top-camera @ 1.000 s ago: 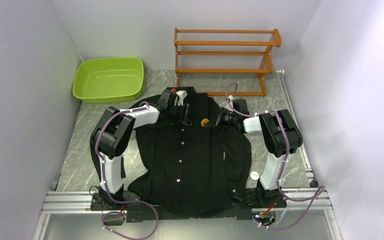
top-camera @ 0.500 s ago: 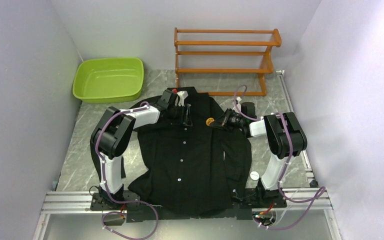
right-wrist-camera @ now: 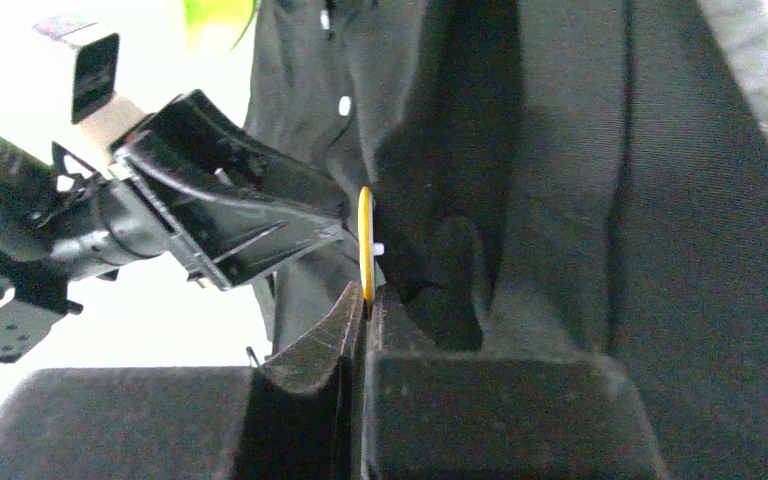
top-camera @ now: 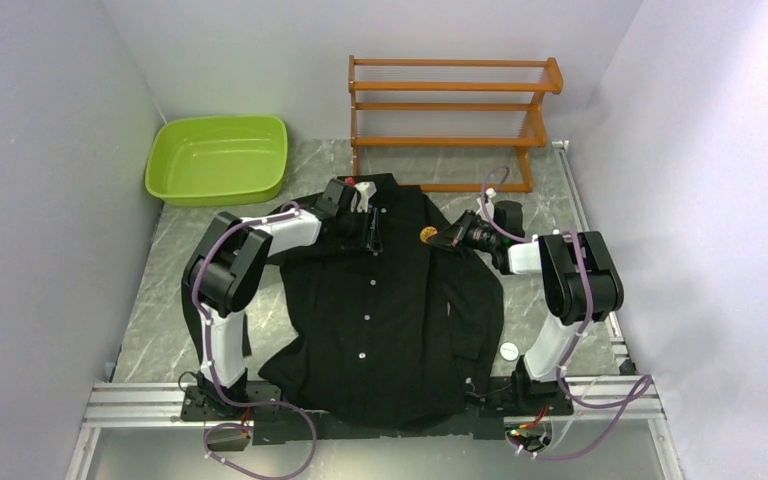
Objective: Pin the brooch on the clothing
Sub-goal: Pin the brooch to the clothes.
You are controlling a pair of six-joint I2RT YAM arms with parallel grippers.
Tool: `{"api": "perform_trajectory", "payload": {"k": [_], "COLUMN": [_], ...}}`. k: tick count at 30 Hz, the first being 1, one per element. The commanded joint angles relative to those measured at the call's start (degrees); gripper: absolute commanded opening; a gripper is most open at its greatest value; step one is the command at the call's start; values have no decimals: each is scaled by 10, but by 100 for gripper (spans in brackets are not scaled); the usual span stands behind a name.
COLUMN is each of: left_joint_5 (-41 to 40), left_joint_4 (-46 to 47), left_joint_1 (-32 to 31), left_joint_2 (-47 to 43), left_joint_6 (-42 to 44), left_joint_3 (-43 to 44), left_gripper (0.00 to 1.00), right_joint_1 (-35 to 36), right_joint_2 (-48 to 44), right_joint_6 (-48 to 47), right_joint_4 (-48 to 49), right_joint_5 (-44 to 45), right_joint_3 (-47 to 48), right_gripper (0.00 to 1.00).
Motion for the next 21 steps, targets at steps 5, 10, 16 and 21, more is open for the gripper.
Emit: {"api": "perform_trajectory", "payload": {"k": [5,10,16,21], "left_joint_5": [-54,-57,-65,-81], "left_joint_4": [-58,-60,-70,-82], "left_joint_1": [0,0,0,0], "left_joint_2": [29,36,49,61], "left_joint_6": [19,19,18,16], "left_joint_3": [14,13,14,10], "left_gripper": [47,46,36,17], "right_joint_1": [-16,-26,-43,-53], "right_joint_2": [-82,-98,-110,-120], "right_joint_6": [-9,-19,-17,-24], "right_joint_4": [1,-22,-23,-33], "right_joint_5": [10,19,10,0], "right_joint_3": [6,8,3,4], "right_gripper": [0,0,0,0]}}
